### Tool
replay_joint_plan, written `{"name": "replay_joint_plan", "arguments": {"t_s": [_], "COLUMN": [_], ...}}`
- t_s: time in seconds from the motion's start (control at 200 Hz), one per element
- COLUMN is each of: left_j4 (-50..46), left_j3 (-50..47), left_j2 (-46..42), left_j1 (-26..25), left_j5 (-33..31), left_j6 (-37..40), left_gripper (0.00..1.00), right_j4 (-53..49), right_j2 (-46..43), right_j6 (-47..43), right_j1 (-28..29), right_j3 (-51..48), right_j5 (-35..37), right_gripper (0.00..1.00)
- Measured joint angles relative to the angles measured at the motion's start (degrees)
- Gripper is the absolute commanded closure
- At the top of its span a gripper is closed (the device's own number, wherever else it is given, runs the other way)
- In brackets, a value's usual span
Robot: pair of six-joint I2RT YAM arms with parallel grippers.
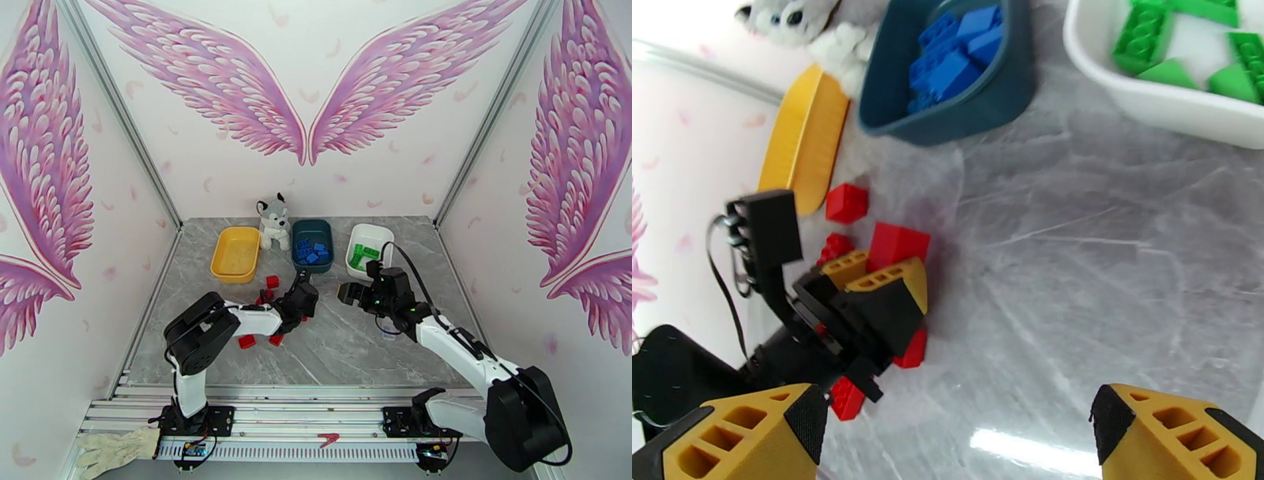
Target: Sort the legos into containers by color
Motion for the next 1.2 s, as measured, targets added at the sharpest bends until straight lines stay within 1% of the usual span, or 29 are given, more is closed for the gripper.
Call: {"name": "replay_joint_plan", "arguments": {"t_s": [0.11,0.245,0.45,0.65,0.715,0.805,0.9,0.975,1.12,1.2], "left_j4": [0.2,0.9,0.9,2.3,2.2,1.6,1.7,1.9,2.2,2.3], "left_j3": [-1.2,-3.2,-5.1,-5.1,-5.0,-3.3,-1.6,-1.6,-2.0,-3.3], "left_j2": [-3.7,-7.5,-10.6,-10.9,-10.8,-10.0,-9.3,-9.3,-9.6,-10.6], "left_j1": [2.1,6.5,15.7,24.8,27.0,28.9,29.3,29.2,28.4,27.1], "left_j5": [0.0,0.0,0.0,0.5,1.0,1.7,2.4,2.9,3.1,3.0], "left_j6": [0.2,0.2,0.2,-0.9,-1.2,-1.2,-1.0,-1.2,-1.0,-0.6], "left_gripper": [0.78,0.78,0.77,0.75,0.68,0.47,0.34,0.31,0.28,0.27], "right_j4": [0.1,0.2,0.2,-0.1,-0.4,-1.5,-2.3,-2.8,-3.4,-3.6], "right_j2": [3.7,7.3,11.4,13.4,13.9,14.6,15.0,15.1,15.1,15.1], "right_j6": [-1.3,-2.6,-3.6,-4.3,-4.3,-4.4,-4.5,-4.6,-4.9,-5.1], "right_j1": [4.3,8.9,14.0,16.2,16.3,16.3,16.3,16.3,16.4,16.4], "right_j3": [2.4,5.1,7.6,9.0,9.1,9.5,10.1,10.4,10.7,10.7], "right_j5": [-0.4,-0.4,-0.3,0.1,0.6,1.6,2.6,3.1,4.3,5.0], "right_gripper": [0.07,0.07,0.07,0.07,0.07,0.07,0.07,0.06,0.06,0.05]}}
